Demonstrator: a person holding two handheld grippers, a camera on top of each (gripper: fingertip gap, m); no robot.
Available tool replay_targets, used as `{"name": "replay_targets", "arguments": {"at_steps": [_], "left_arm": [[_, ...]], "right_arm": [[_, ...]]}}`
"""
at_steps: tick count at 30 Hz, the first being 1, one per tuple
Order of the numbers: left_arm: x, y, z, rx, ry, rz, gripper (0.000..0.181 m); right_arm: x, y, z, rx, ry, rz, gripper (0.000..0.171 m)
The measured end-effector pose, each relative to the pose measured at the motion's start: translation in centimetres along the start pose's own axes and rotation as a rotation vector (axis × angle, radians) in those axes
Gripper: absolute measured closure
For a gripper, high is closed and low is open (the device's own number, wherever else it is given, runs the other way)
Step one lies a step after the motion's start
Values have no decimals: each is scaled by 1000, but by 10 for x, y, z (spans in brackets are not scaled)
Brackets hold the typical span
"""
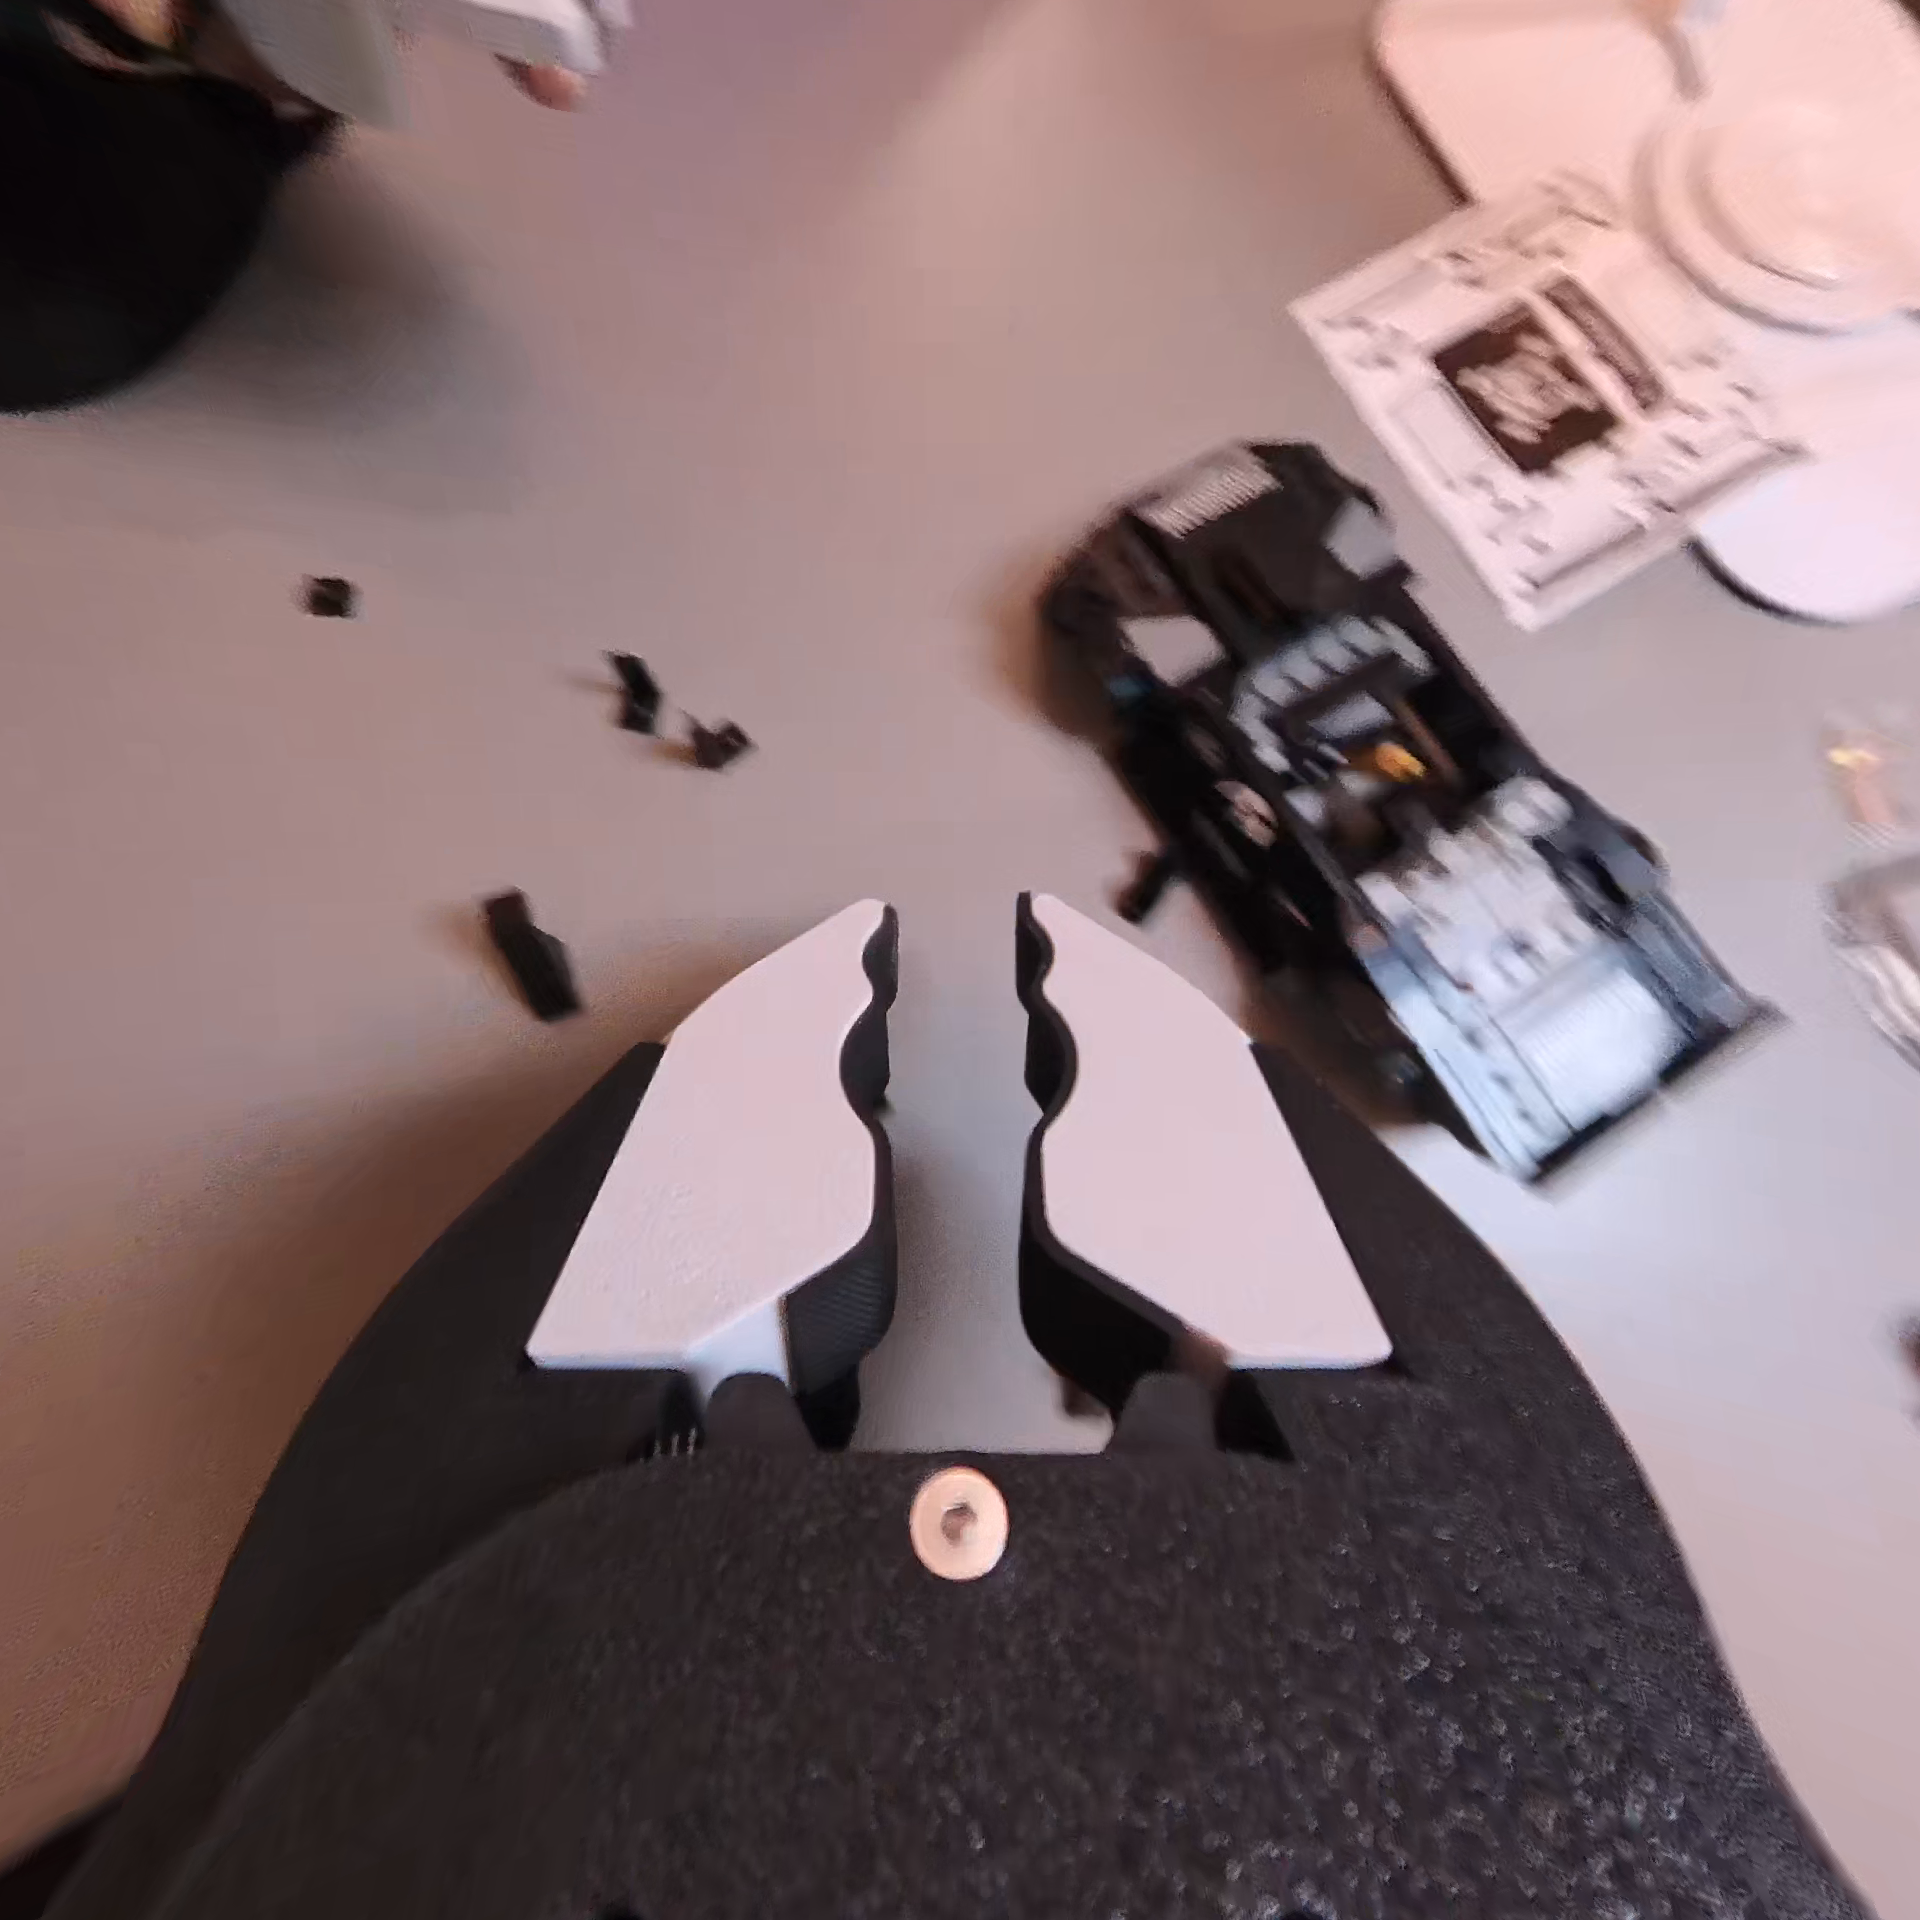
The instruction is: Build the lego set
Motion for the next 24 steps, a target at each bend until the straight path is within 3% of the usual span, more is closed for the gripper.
{"name": "replay_targets", "arguments": {"at_steps": [6,13,17,24], "left_arm": [[-1,-1,2,-9,-17,-12,181],[0,-1,8,-35,-53,-23,181],[-1,-1,10,-77,-42,-23,181],[6,0,32,-328,19,79,169]], "right_arm": [[22,-45,-32,133,116,-108,150],[23,-48,-35,128,139,-89,168],[27,-29,-39,158,144,63,168],[37,15,-51,302,119,446,168]]}}
Point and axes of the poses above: each gripper's, where its closed fingertips meet, y back along the fingers, x out of its top, z = x × y across the jaws, the point moved 10 cm from there along y, back along the fingers, and after that the axes turned 5 degrees about x, right-handed, at the moved point
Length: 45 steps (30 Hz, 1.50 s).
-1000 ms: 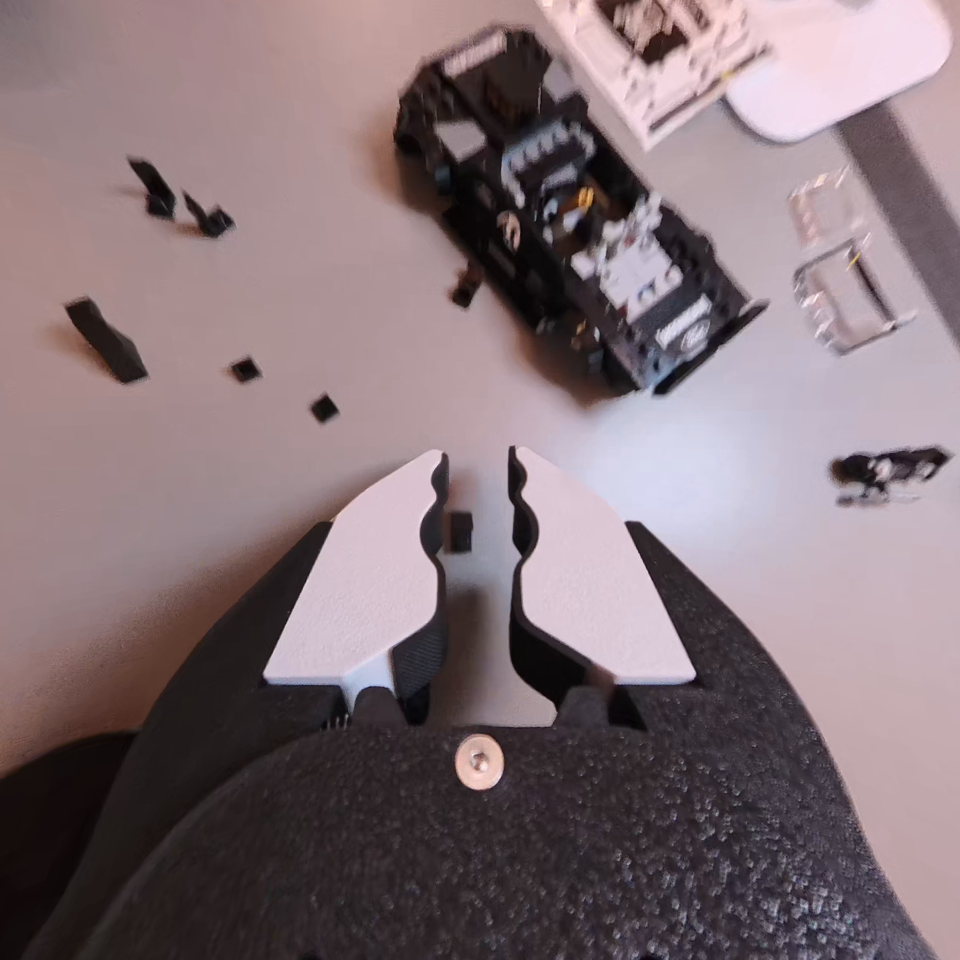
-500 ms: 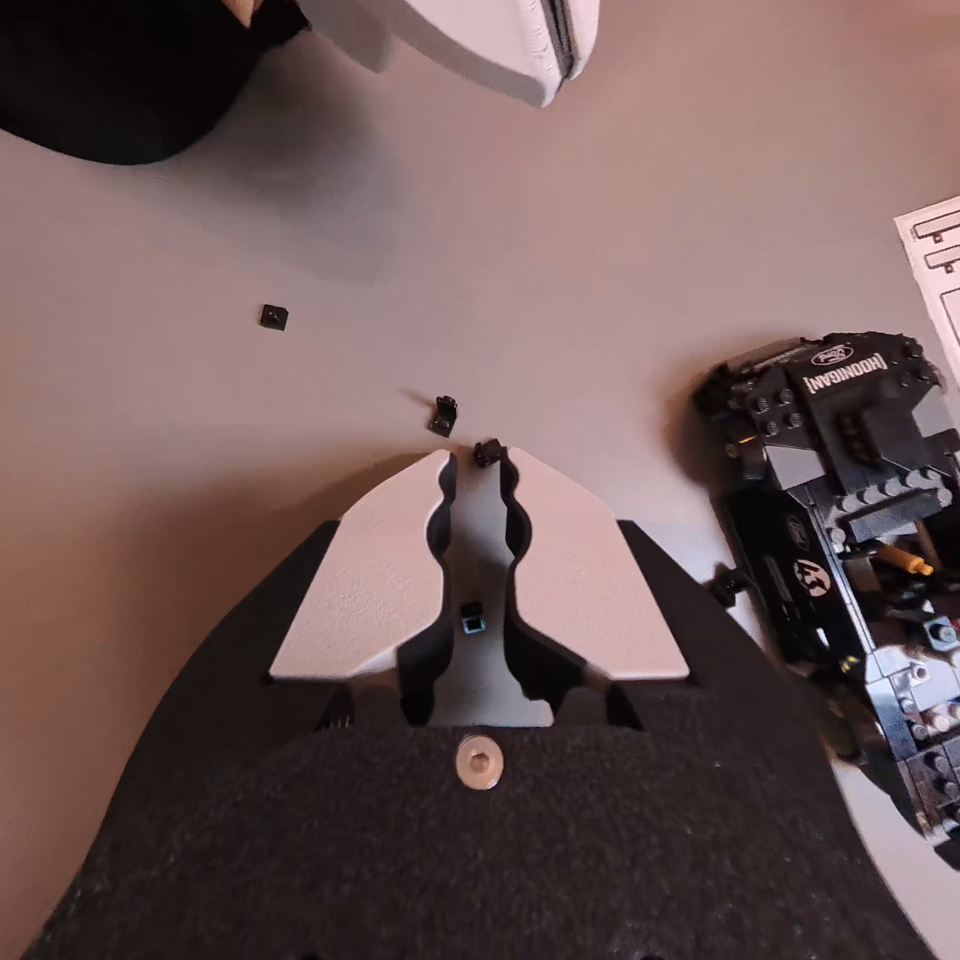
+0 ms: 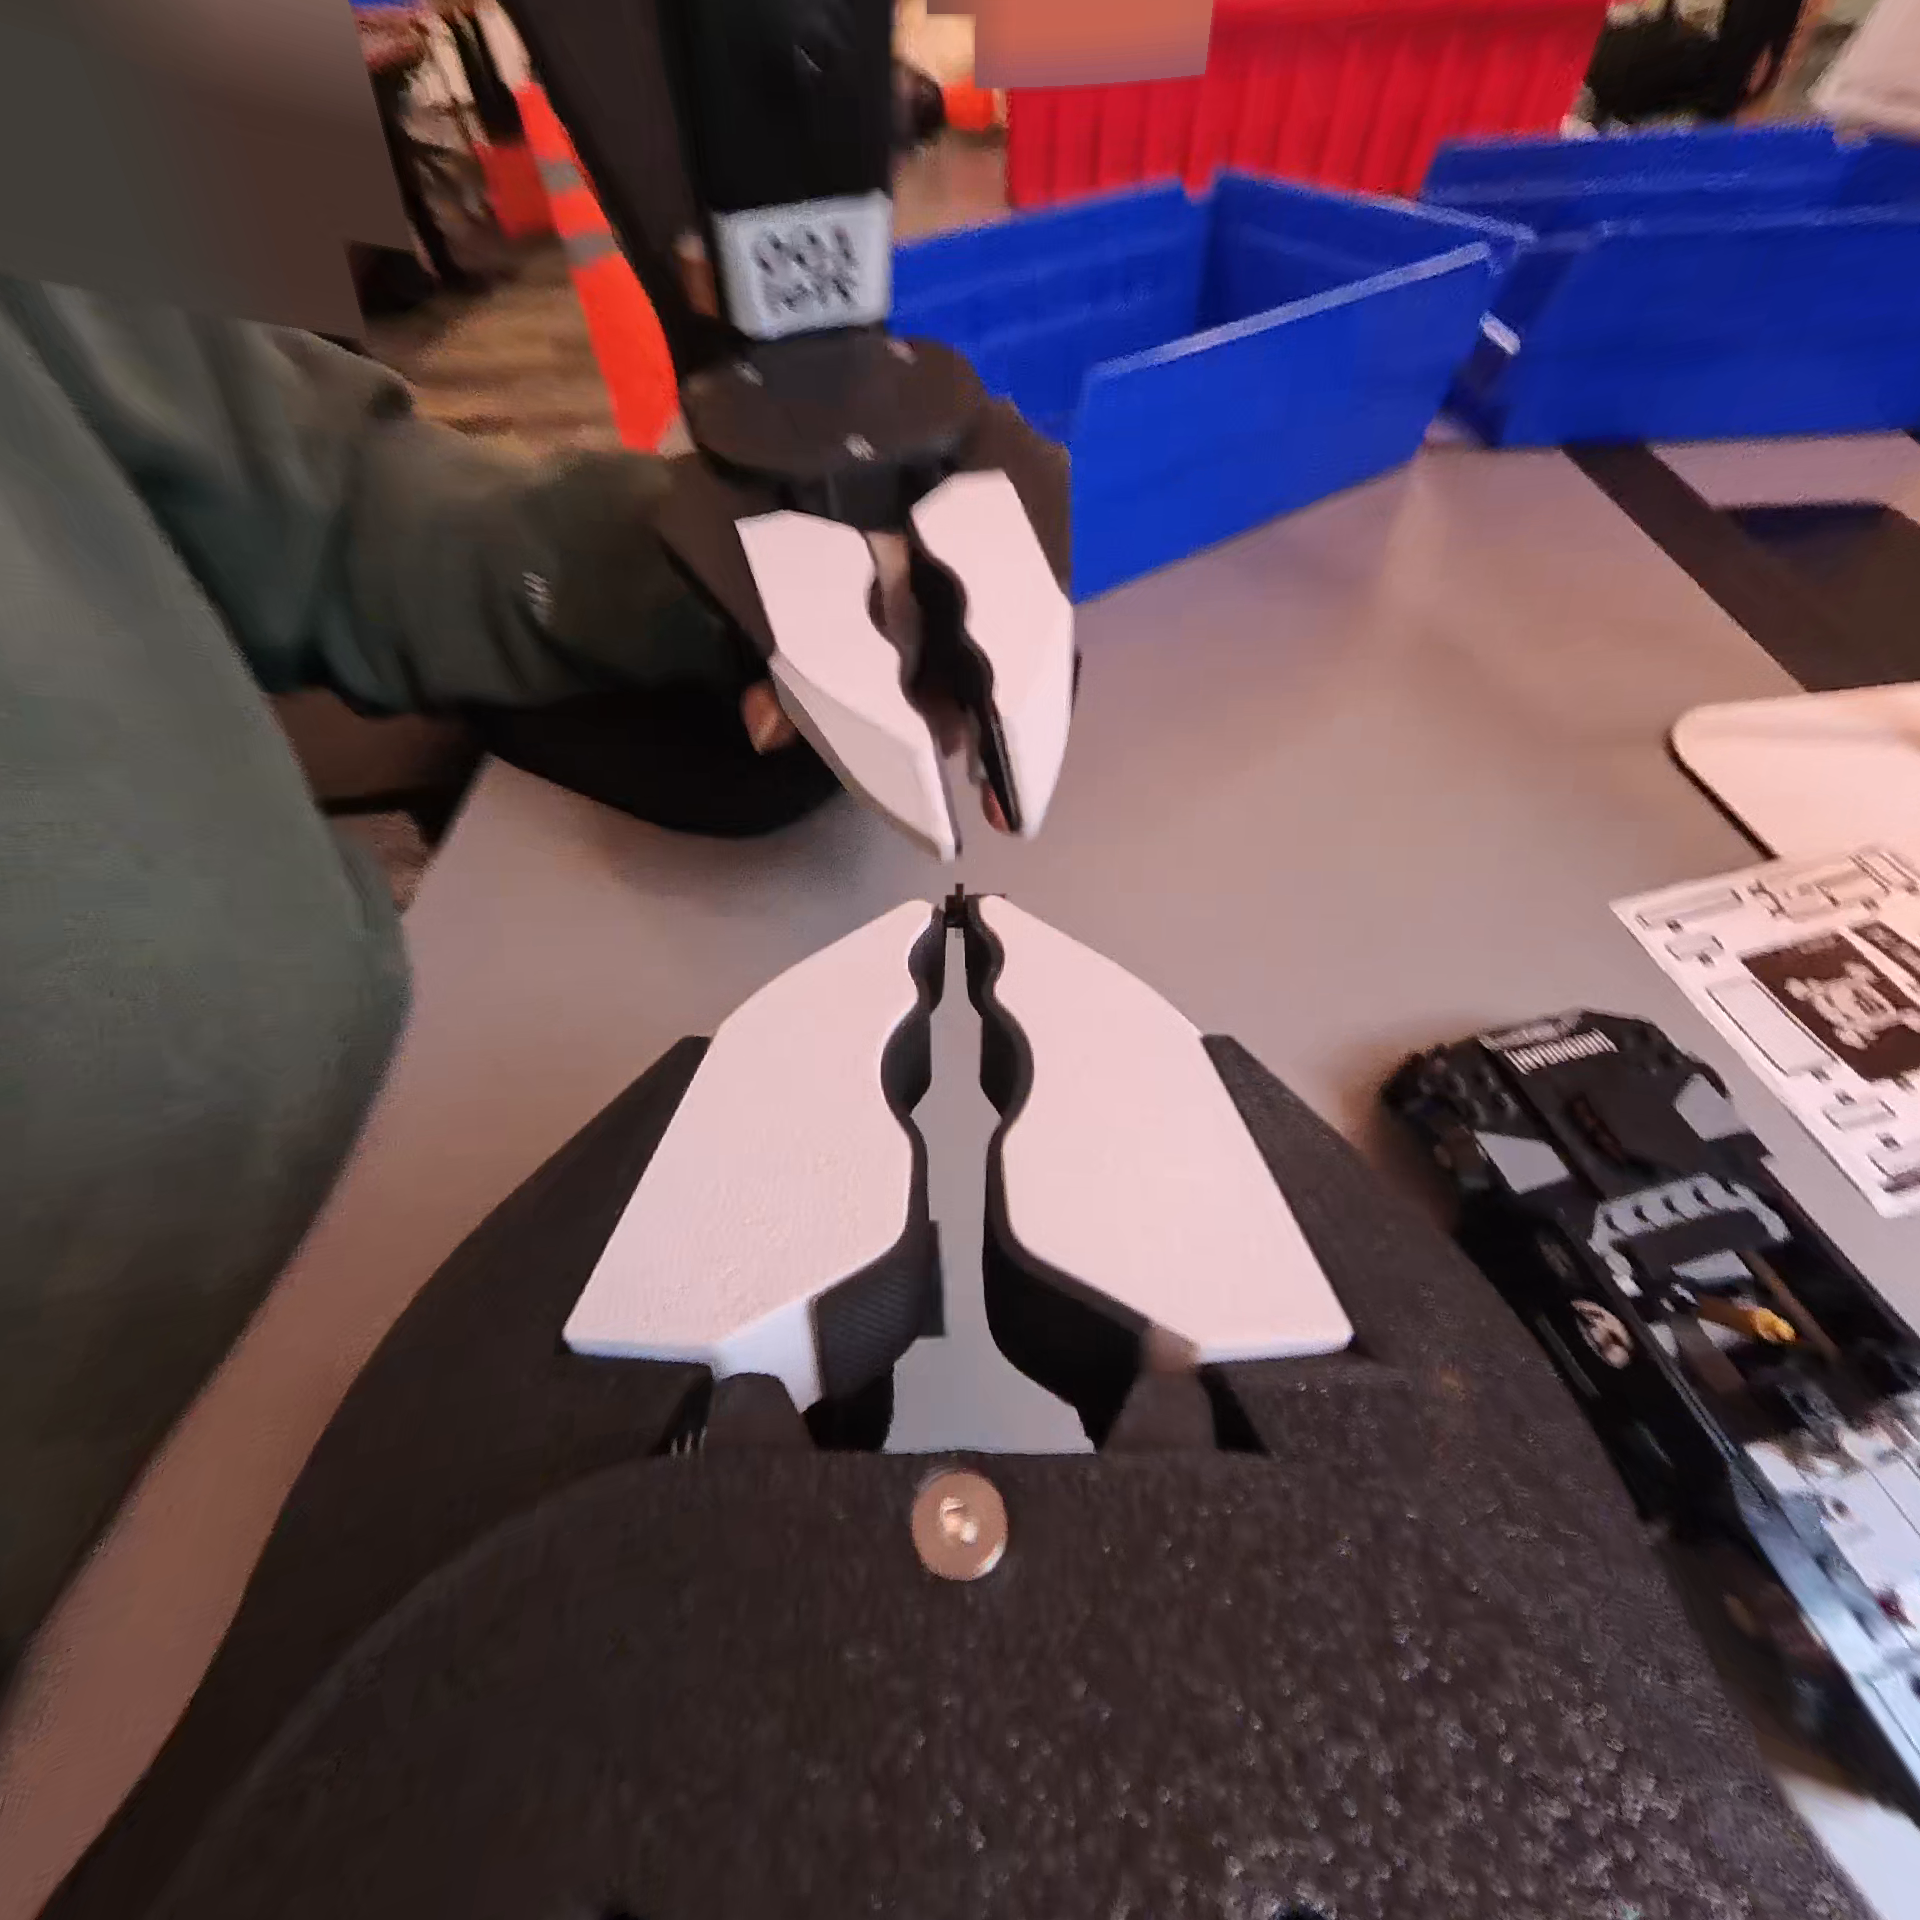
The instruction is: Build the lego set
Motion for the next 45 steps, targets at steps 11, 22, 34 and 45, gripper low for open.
{"name": "replay_targets", "arguments": {"at_steps": [11,22,34,45], "left_arm": [[7,-3,21,-92,-89,104,169],[8,-3,23,-69,-124,108,169],[7,-4,20,-255,74,121,166],[7,-6,24,-270,53,112,169]], "right_arm": [[6,-3,-16,71,-56,90,168],[1,-2,-12,116,-140,137,167],[-1,1,-18,210,-44,174,168],[-1,3,-19,220,-17,170,168]]}}
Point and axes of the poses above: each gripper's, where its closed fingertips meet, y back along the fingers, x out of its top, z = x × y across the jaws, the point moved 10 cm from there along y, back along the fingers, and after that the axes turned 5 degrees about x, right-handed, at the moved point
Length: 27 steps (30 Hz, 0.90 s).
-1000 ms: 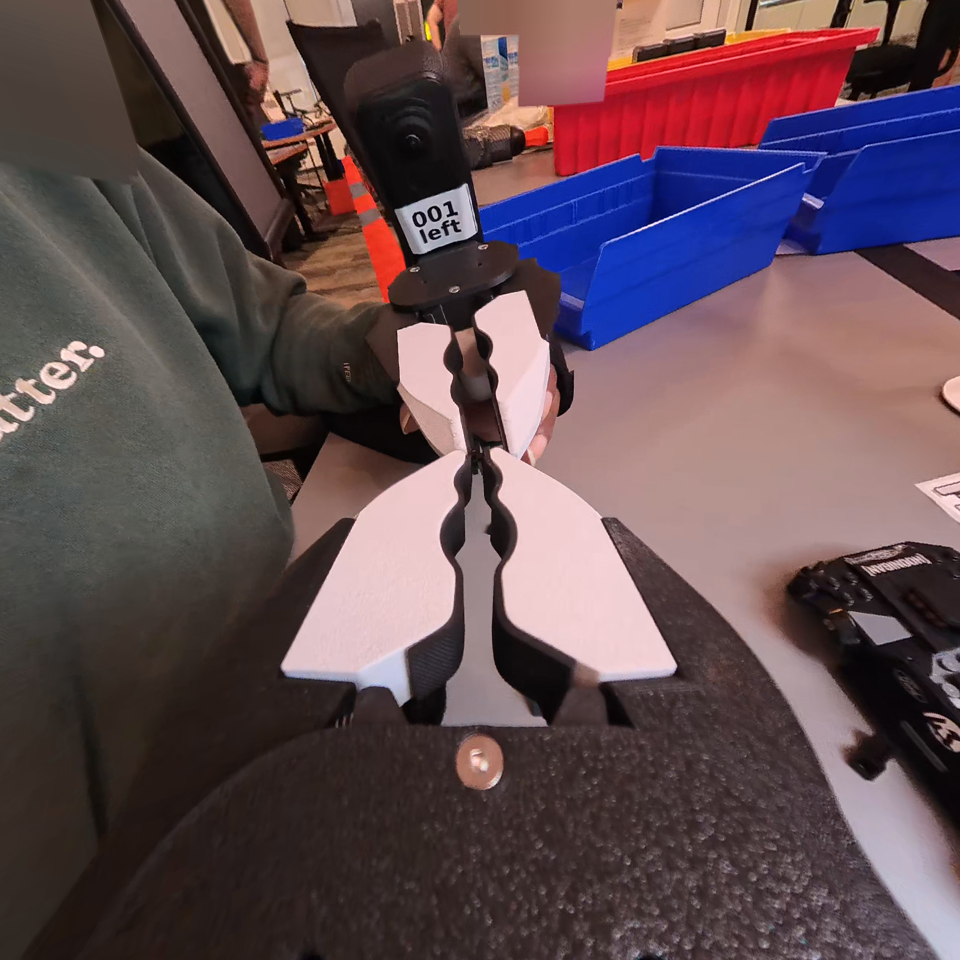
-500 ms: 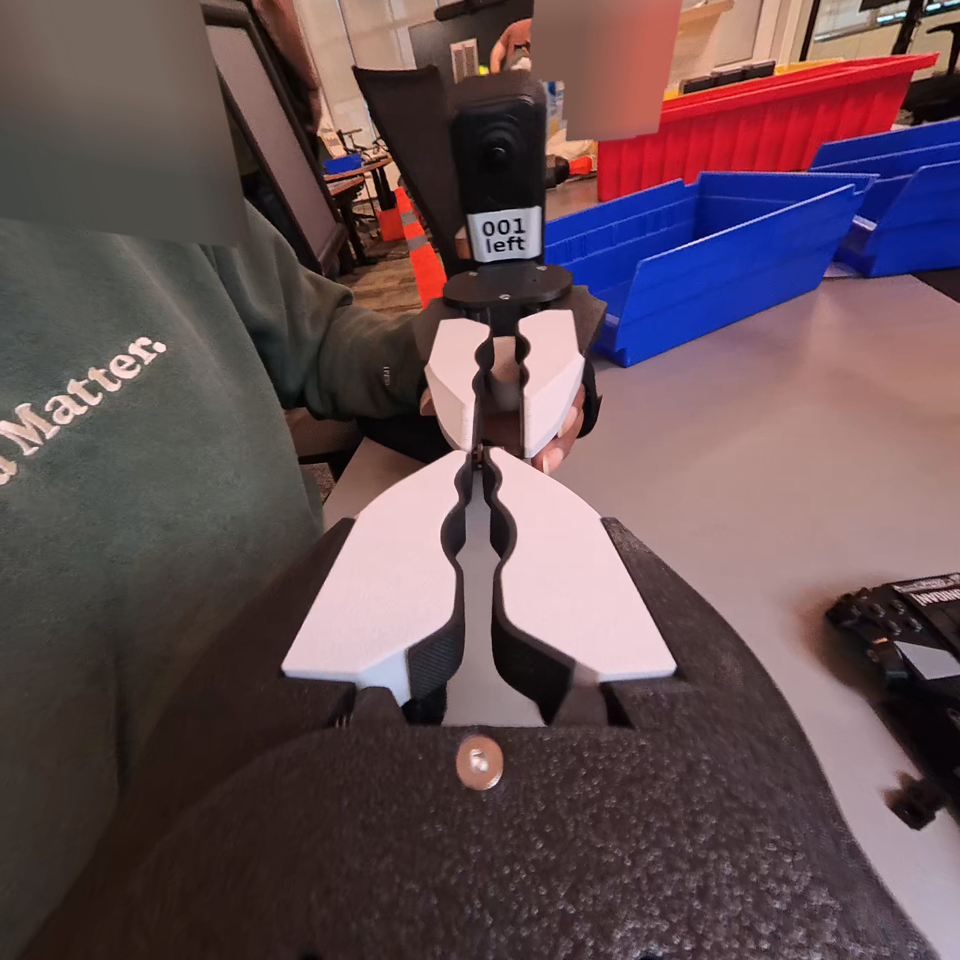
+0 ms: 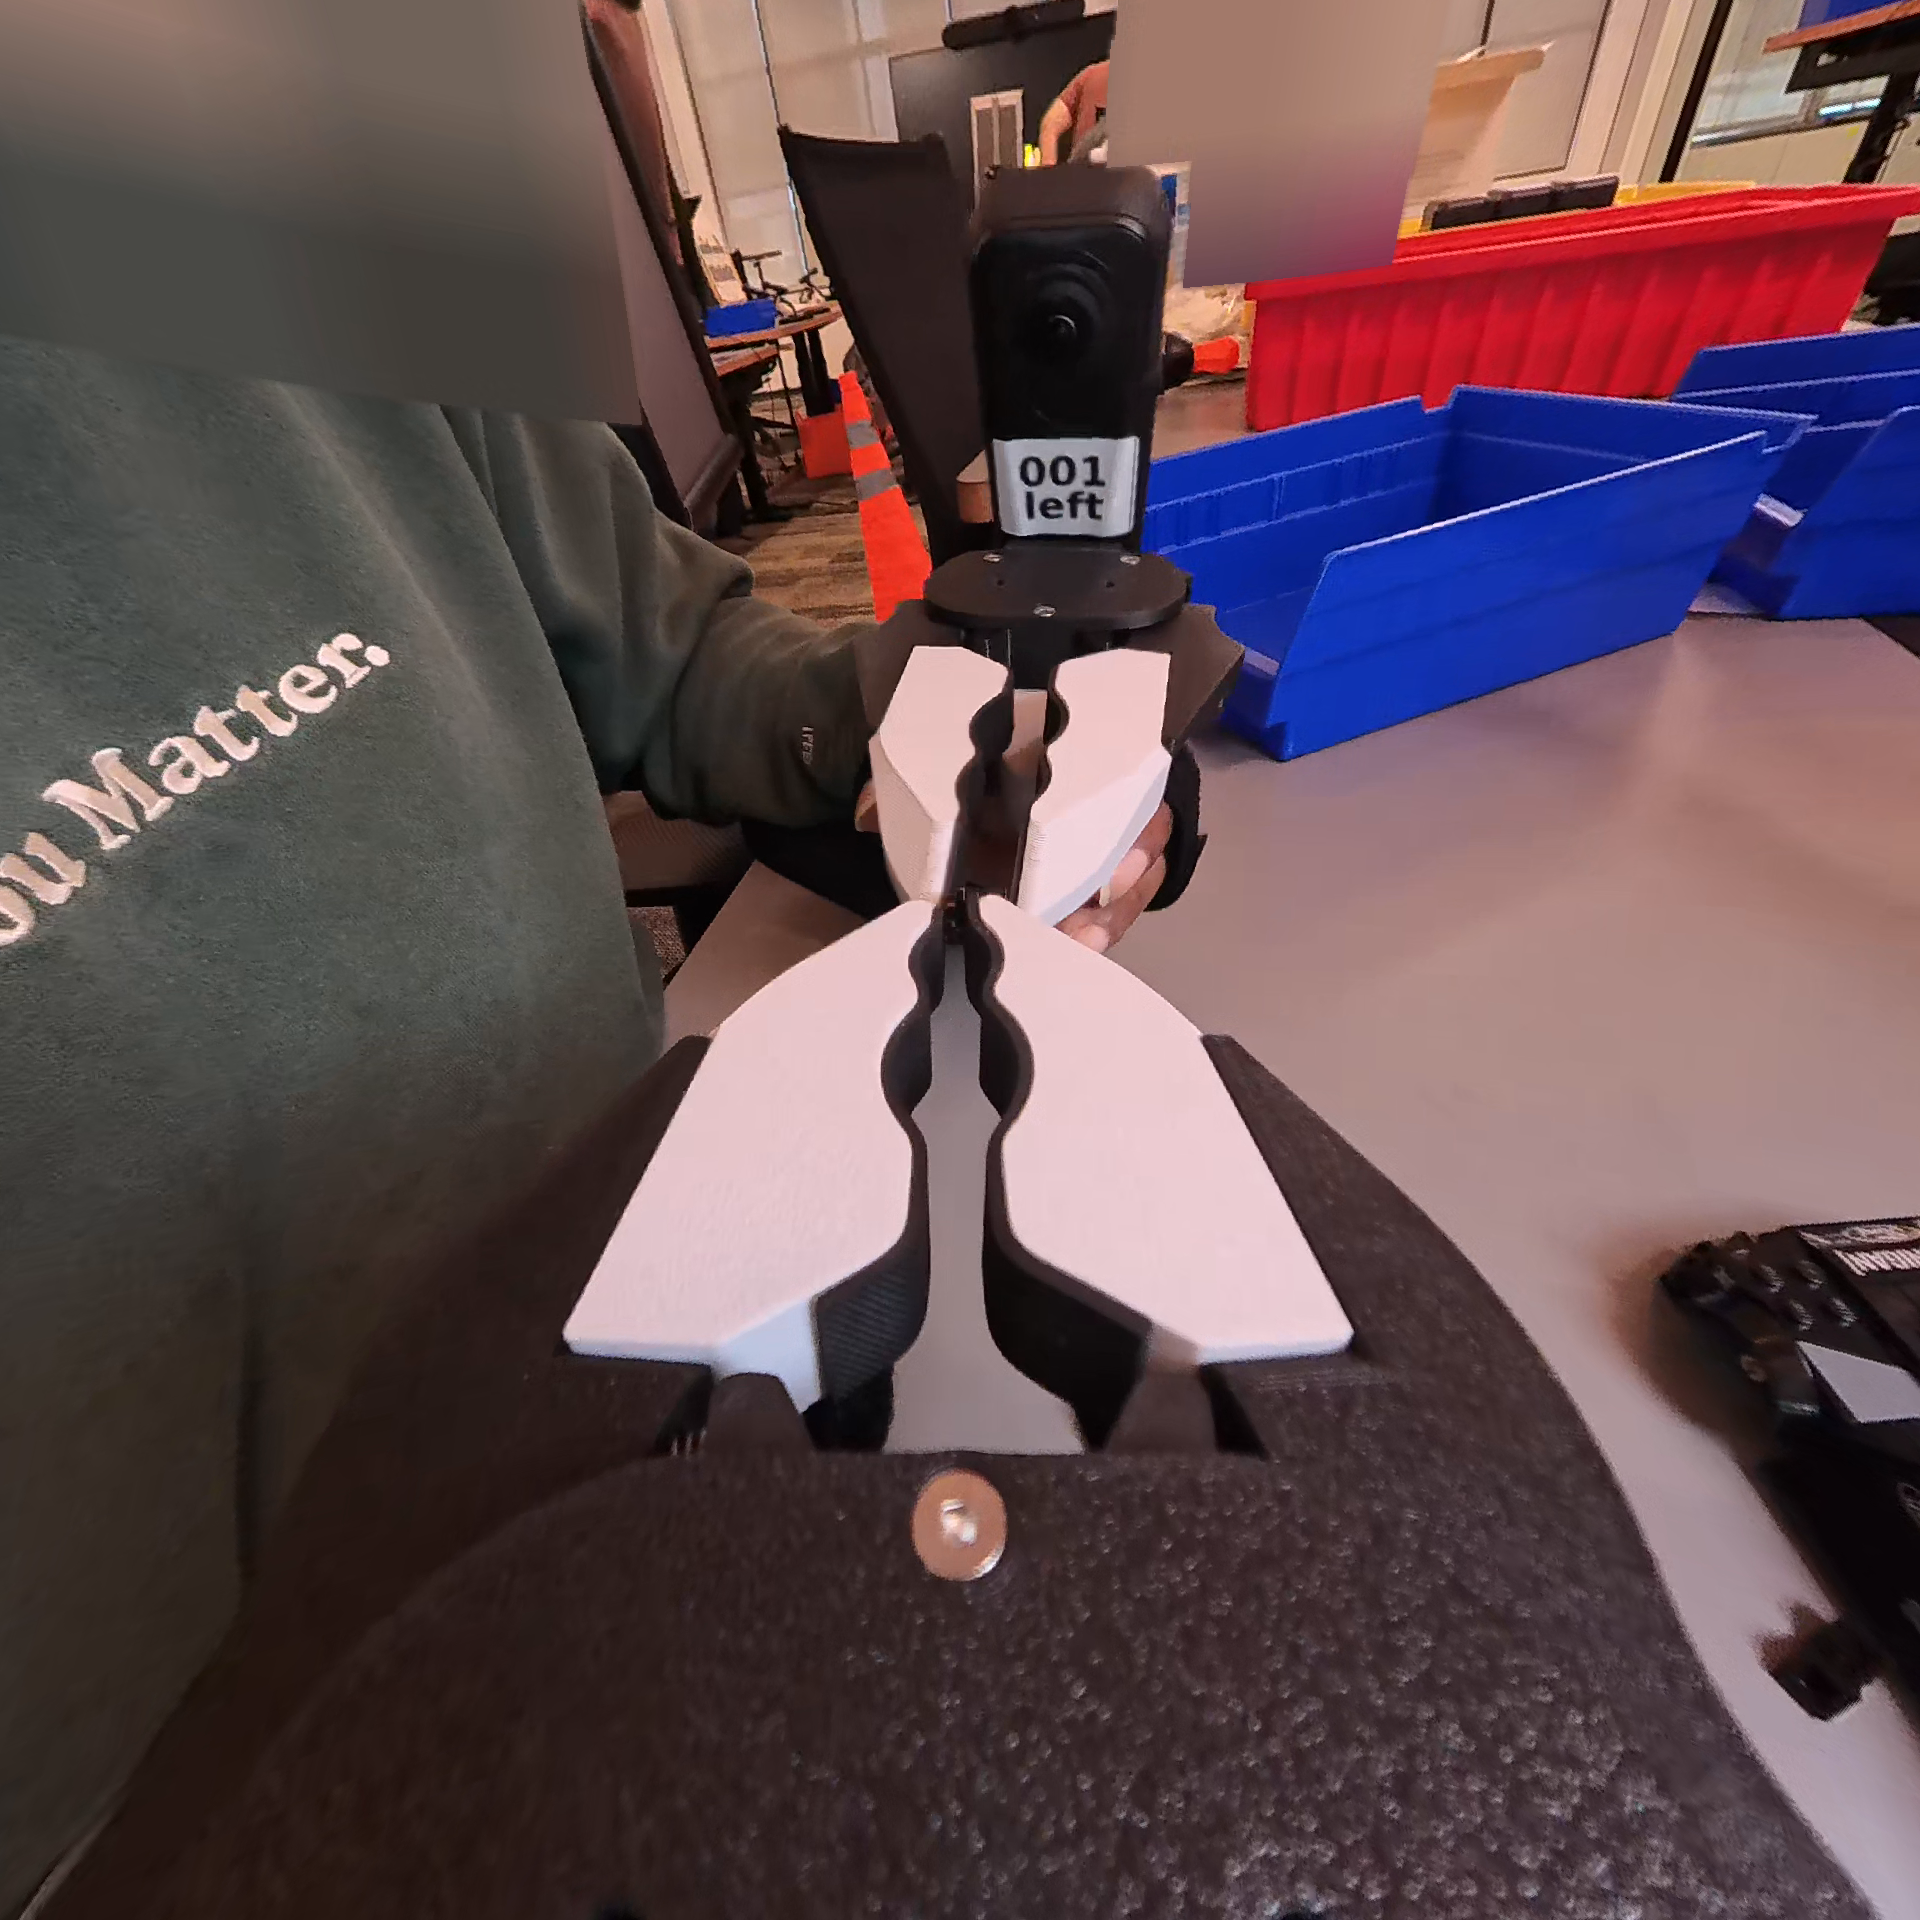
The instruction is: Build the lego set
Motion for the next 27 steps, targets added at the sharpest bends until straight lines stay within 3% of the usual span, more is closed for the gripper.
{"name": "replay_targets", "arguments": {"at_steps": [11,20,27], "left_arm": [[-2,-3,-3,13,59,-1,169],[8,5,-5,342,-173,46,169],[10,7,-1,571,-384,33,169]], "right_arm": [[-1,1,2,-30,7,-22,168],[3,1,15,-204,-121,44,154],[5,-13,16,-250,-292,220,150]]}}
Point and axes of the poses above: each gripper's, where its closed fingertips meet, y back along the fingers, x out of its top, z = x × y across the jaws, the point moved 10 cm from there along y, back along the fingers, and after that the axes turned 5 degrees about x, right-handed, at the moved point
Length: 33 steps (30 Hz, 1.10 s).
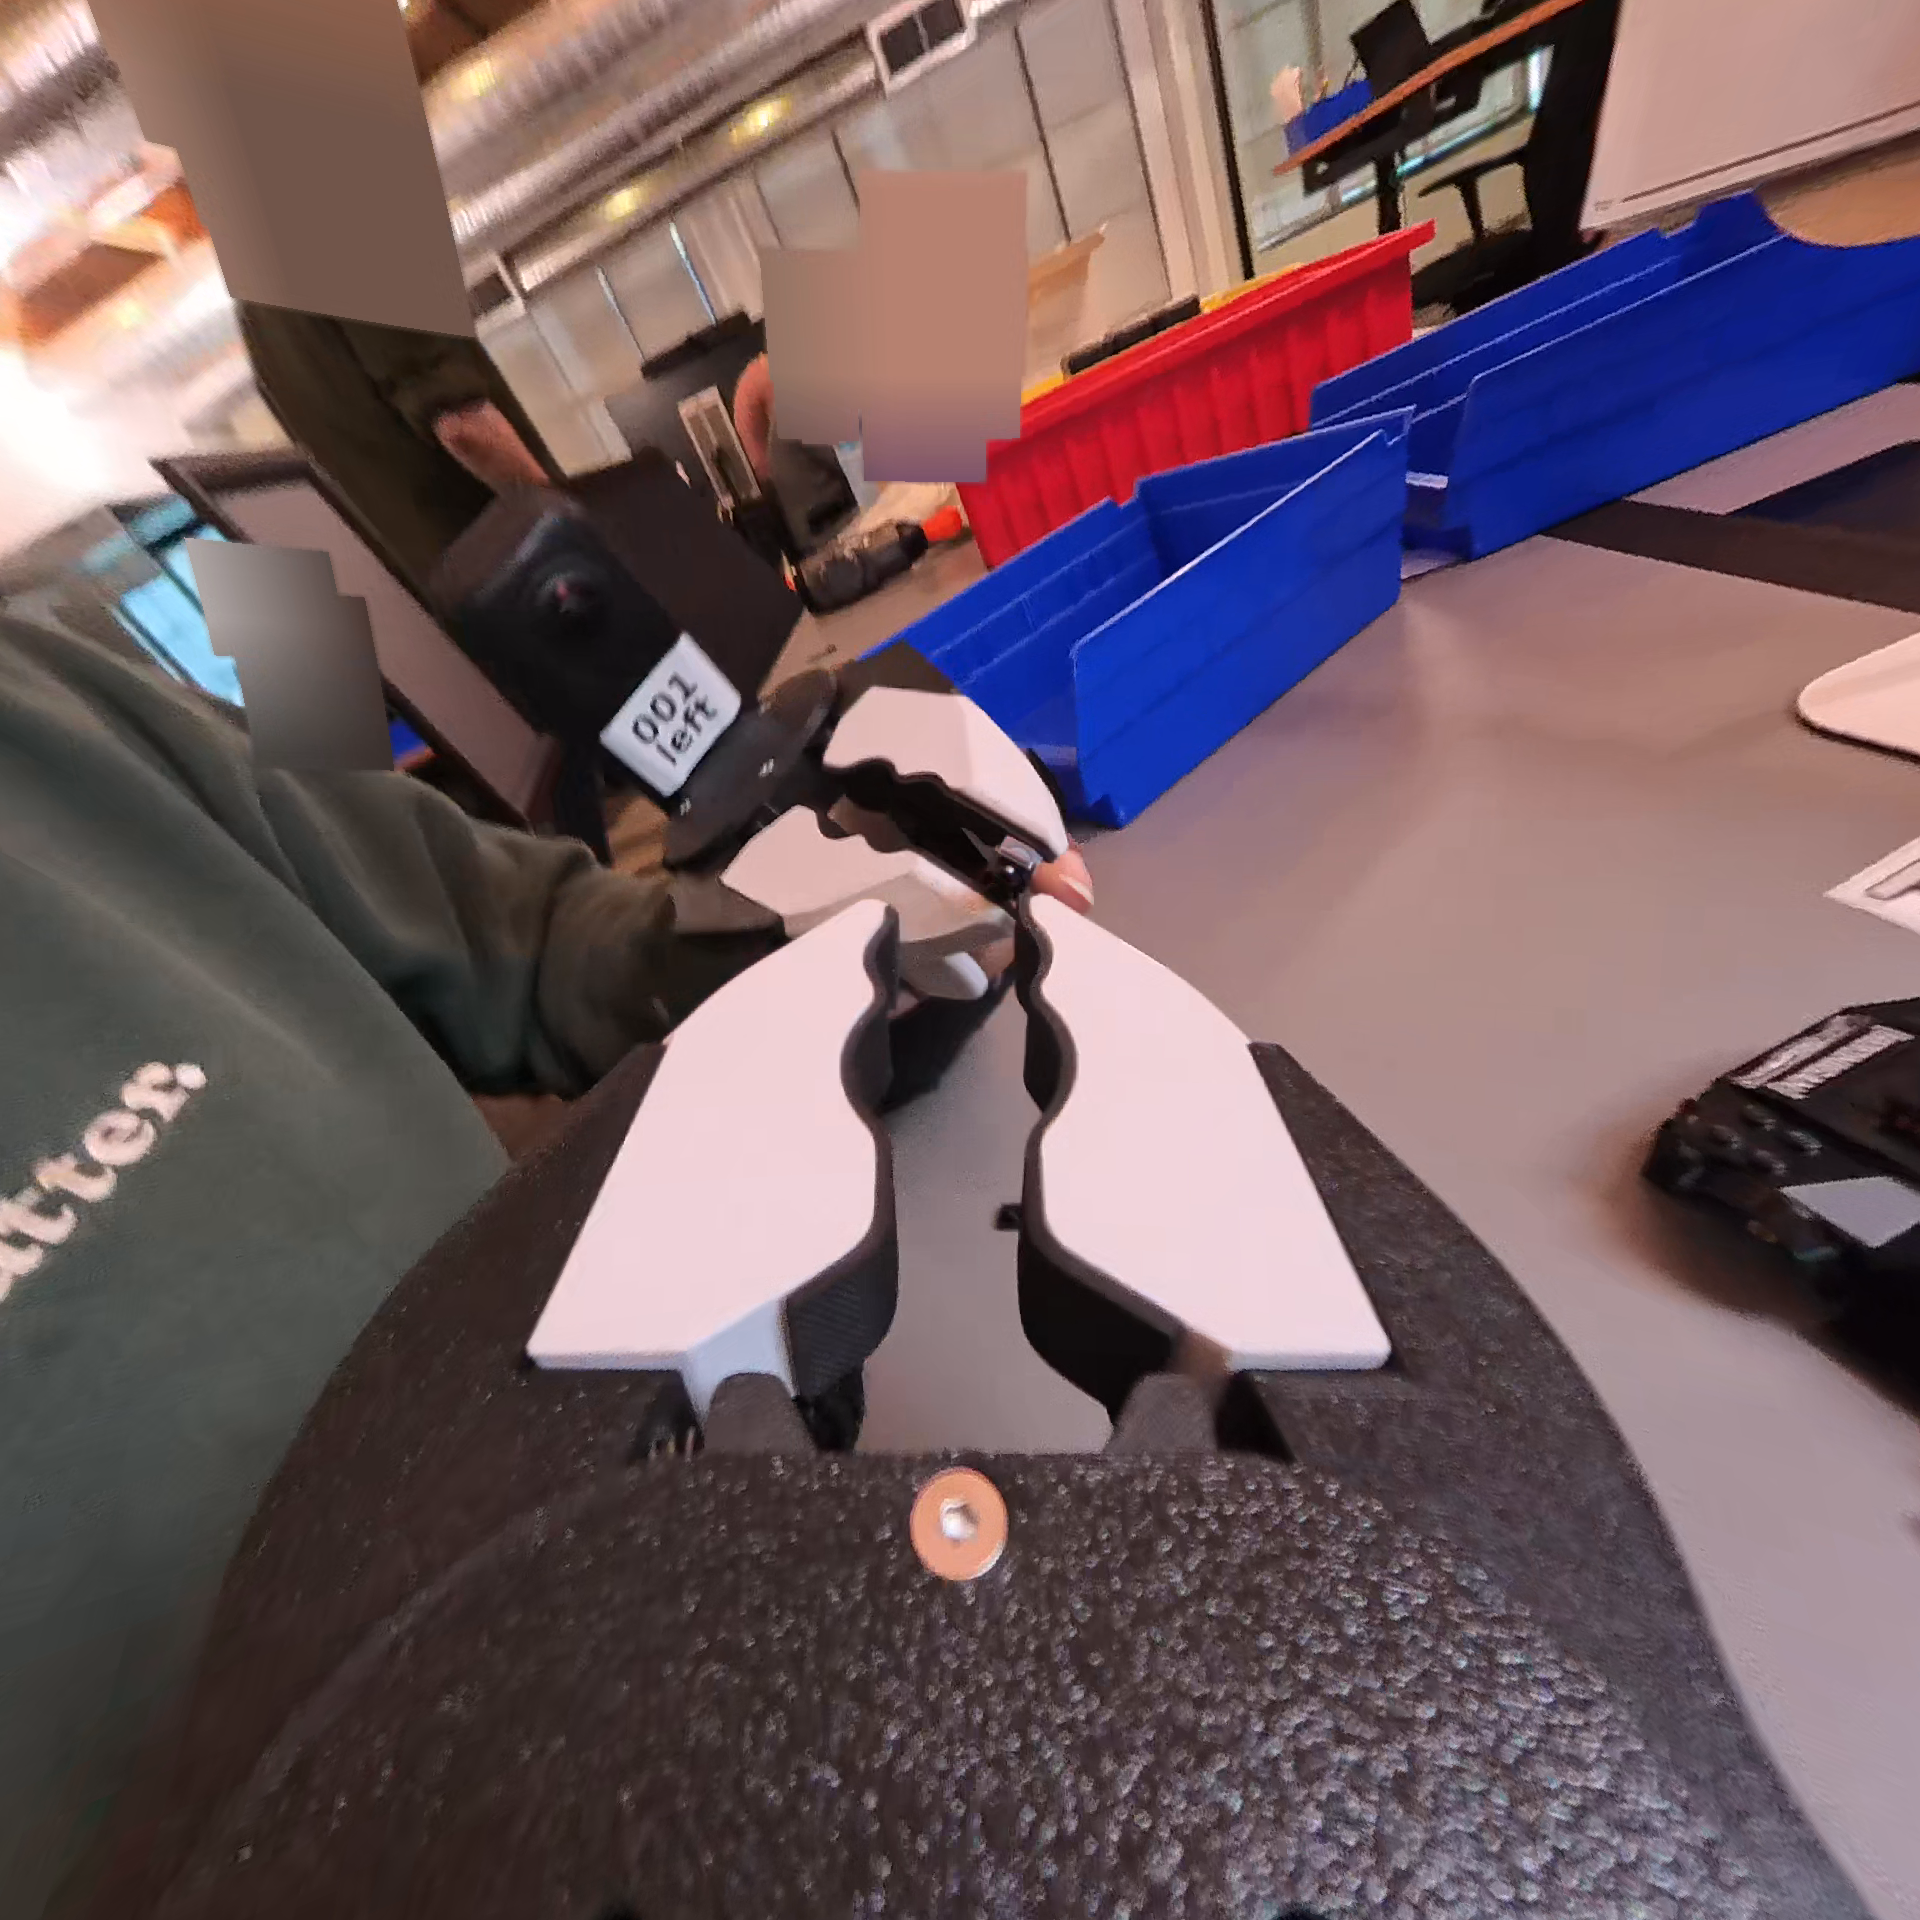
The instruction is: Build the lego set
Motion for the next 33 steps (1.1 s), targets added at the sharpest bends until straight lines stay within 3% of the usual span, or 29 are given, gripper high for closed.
{"name": "replay_targets", "arguments": {"at_steps": [5,21,25,33], "left_arm": [[2,0,3,55,-80,-11,170],[-1,-3,10,89,-210,-67,170],[-3,-1,-6,-32,-15,-102,161],[-29,20,-35,-227,232,-382,172]], "right_arm": [[-2,-3,-2,-67,-56,71,153],[-7,-6,1,-163,-95,69,163],[-1,1,5,-182,-54,1,163],[8,42,8,-332,215,-256,163]]}}
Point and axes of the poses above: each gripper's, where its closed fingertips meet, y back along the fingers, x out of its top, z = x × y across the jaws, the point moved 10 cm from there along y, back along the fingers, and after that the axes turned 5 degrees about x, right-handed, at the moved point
